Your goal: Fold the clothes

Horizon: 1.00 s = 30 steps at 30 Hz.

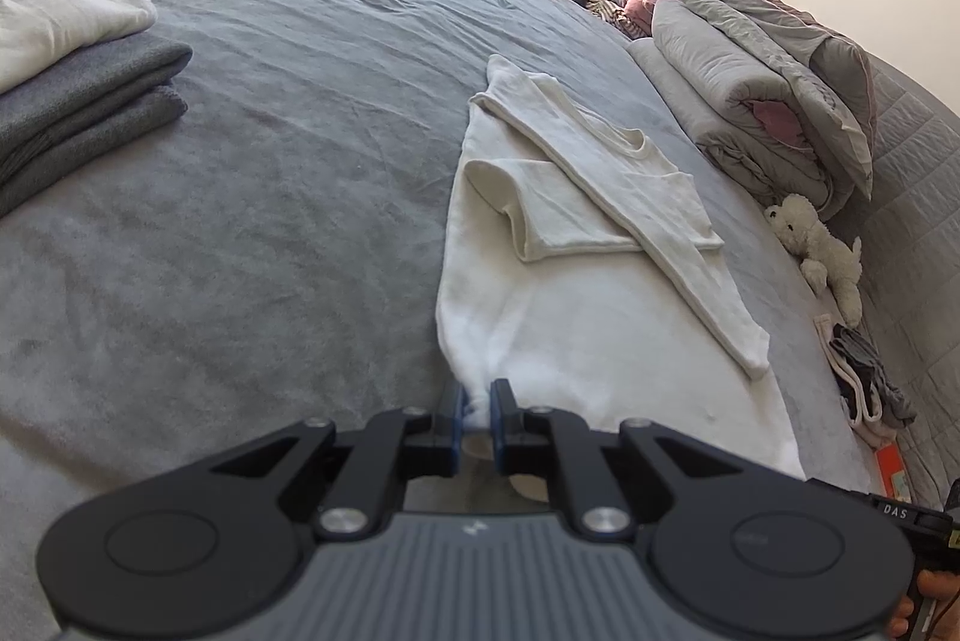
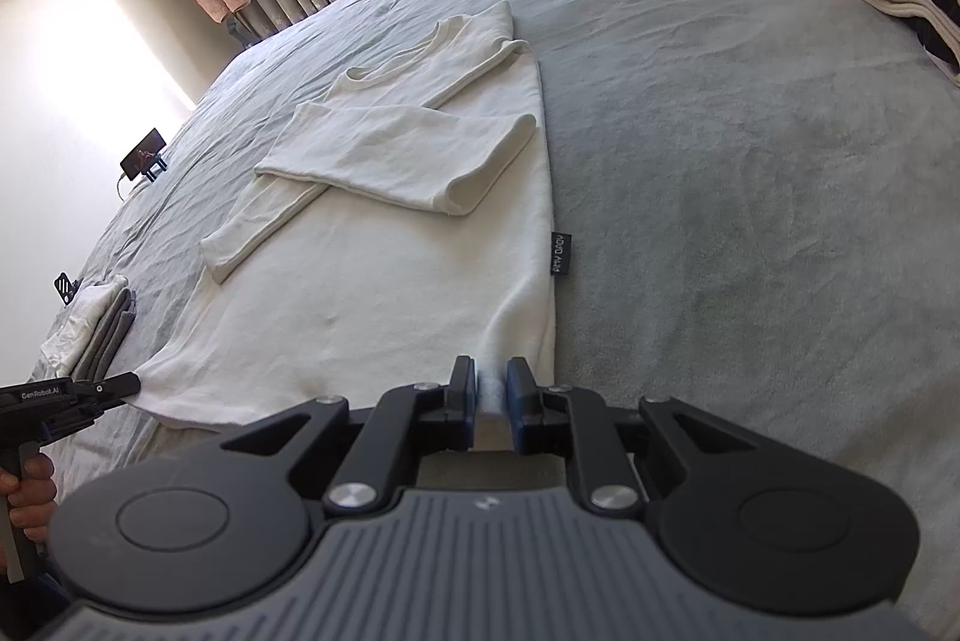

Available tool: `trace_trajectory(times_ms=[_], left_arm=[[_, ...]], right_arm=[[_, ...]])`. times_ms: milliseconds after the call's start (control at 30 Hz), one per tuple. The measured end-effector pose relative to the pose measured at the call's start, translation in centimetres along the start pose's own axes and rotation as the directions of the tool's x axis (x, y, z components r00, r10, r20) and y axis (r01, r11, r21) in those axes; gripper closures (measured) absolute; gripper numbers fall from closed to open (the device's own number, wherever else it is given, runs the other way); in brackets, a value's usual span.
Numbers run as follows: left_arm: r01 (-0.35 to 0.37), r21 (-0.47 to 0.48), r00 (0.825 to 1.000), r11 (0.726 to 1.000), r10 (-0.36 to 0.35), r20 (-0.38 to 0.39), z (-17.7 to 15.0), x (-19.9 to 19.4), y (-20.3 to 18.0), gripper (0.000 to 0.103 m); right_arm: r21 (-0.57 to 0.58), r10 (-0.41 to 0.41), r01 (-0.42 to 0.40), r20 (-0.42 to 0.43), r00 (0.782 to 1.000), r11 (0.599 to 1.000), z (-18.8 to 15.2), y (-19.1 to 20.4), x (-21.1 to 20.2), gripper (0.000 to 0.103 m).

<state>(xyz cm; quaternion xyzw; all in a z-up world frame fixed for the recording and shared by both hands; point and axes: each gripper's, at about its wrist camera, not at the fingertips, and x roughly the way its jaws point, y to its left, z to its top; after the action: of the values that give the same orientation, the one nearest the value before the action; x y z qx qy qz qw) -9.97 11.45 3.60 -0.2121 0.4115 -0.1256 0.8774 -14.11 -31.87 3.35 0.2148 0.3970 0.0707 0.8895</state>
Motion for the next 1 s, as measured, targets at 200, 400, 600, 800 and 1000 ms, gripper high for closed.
trace_trajectory(times_ms=[200, 400, 600, 800, 1000], left_arm=[[0.0, -0.001, 1.0, 1.0, 0.0, -0.001, 0.03, 0.07, 0.01, 0.094], [0.0, -0.001, 1.0, 1.0, 0.0, -0.001, 0.03, 0.09, 0.01, 0.094], [0.001, 0.0, 1.0, 1.0, -0.001, 0.0, 0.06, 0.1, 0.05, 0.094], [0.001, -0.001, 1.0, 1.0, -0.001, -0.002, 0.02, 0.13, 0.03, 0.094], [0.0, -0.002, 1.0, 1.0, 0.0, -0.002, 0.0, 0.09, -0.01, 0.094]], right_arm=[[-0.005, -0.003, 0.003, 0.0, 1.0, 1.0, -0.03, 0.1, 0.0, 0.085], [-0.006, -0.003, 0.003, 0.0, 1.0, 1.0, -0.03, 0.11, 0.01, 0.085], [-0.01, -0.004, 0.004, 0.0, 1.0, 1.0, -0.02, 0.15, 0.08, 0.085], [-0.014, -0.007, 0.007, 0.0, 1.0, 1.0, 0.0, 0.22, 0.1, 0.085], [-0.017, -0.009, 0.009, -0.001, 1.0, 1.0, 0.0, 0.24, 0.13, 0.085]])
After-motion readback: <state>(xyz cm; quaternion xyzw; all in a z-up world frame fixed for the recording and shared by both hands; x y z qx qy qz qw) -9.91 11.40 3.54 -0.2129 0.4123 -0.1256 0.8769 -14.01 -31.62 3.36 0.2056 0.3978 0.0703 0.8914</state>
